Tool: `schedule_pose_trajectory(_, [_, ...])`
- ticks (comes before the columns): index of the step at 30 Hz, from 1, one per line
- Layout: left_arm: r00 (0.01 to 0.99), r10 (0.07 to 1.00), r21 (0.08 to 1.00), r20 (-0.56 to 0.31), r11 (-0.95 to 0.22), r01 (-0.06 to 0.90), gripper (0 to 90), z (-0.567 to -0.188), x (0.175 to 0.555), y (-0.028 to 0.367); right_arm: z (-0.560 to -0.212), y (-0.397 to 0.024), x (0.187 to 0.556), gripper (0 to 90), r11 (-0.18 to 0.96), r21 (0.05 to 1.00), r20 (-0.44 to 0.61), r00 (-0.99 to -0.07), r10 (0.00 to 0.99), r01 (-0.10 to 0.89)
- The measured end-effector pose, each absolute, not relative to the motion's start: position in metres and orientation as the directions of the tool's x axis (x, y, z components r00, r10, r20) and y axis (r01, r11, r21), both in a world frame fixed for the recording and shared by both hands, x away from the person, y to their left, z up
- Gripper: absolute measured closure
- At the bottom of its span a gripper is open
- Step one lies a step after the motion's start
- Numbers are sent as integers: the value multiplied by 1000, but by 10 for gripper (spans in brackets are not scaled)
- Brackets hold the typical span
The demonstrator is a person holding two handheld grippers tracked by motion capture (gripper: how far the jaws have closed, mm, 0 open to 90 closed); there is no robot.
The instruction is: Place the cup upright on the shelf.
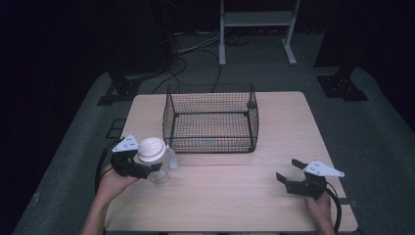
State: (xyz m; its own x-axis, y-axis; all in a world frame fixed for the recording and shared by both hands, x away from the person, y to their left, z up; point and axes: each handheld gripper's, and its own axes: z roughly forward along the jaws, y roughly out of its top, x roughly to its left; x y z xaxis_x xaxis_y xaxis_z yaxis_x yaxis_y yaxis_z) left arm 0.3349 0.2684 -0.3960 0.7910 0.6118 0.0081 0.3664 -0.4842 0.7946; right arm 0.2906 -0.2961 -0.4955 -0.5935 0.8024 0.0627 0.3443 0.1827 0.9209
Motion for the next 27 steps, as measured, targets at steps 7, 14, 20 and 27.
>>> schedule_pose_trajectory(7, [791,612,797,1,-478,369,152,-396,336,269,-495,-296,291,135,182,921,63,-594,802,344])
schedule_pose_trajectory(14, [790,613,799,0,-475,369,154,-396,336,269,-495,-296,291,134,182,921,63,-594,802,344])
schedule_pose_trajectory(20, [787,617,802,-3,-469,370,154,-397,336,270,-495,-296,291,135,181,922,63,-594,802,343])
schedule_pose_trajectory(27, [789,614,810,-1,-463,361,154,-392,336,269,-495,-296,291,135,181,921,64,-593,803,344])
